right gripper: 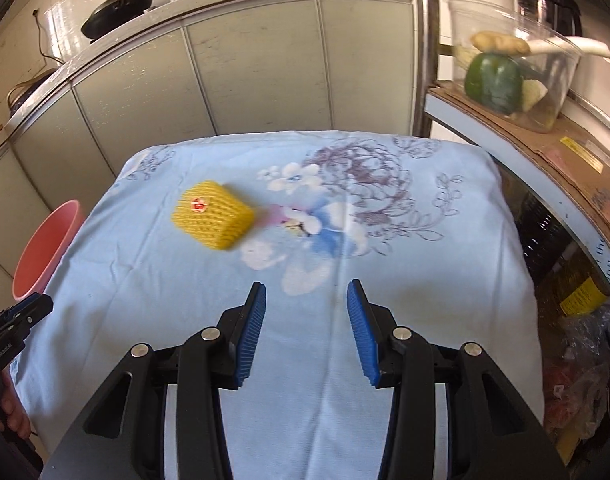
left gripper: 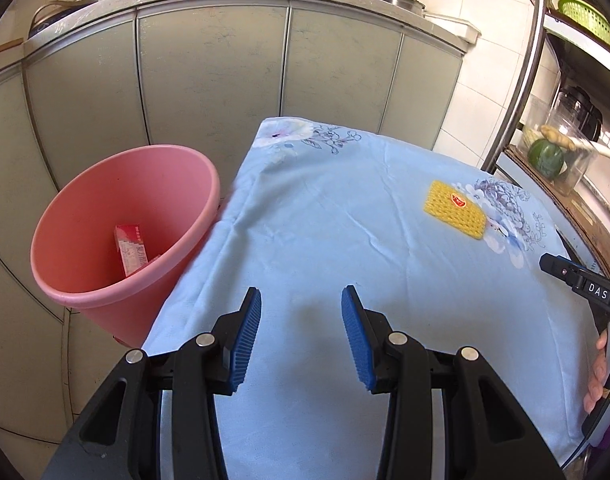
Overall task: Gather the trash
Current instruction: 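Move both open tools back over the table toward the yellow foam net, then lower the left tool onto the yellow foam net and close on it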
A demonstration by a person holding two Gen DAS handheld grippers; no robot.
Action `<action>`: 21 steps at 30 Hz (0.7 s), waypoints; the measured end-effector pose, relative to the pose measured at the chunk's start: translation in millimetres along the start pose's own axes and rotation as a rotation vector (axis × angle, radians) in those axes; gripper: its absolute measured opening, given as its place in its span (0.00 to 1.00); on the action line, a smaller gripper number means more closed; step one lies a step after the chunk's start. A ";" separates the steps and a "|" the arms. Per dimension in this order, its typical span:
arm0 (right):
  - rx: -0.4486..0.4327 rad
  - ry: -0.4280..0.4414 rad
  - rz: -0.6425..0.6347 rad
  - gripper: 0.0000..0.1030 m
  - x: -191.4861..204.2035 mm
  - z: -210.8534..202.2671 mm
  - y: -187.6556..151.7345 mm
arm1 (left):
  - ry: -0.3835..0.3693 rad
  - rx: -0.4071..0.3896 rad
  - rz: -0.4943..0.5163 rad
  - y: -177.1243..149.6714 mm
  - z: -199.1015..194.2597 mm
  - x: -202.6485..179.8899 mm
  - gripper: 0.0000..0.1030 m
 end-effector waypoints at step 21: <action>0.074 -0.031 0.025 0.42 -14.3 16.7 -15.5 | -0.076 -0.006 0.099 26.1 17.4 -55.3 0.40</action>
Point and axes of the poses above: each gripper's, at about its wrist camera, not at the fingertips, and z roughly the way its jaws point, x to its left, y to its top, the point moved 5 cm from there along z, roughly the way its jaws point, and after that the axes turned 4 degrees about y, right-handed, at the moved point
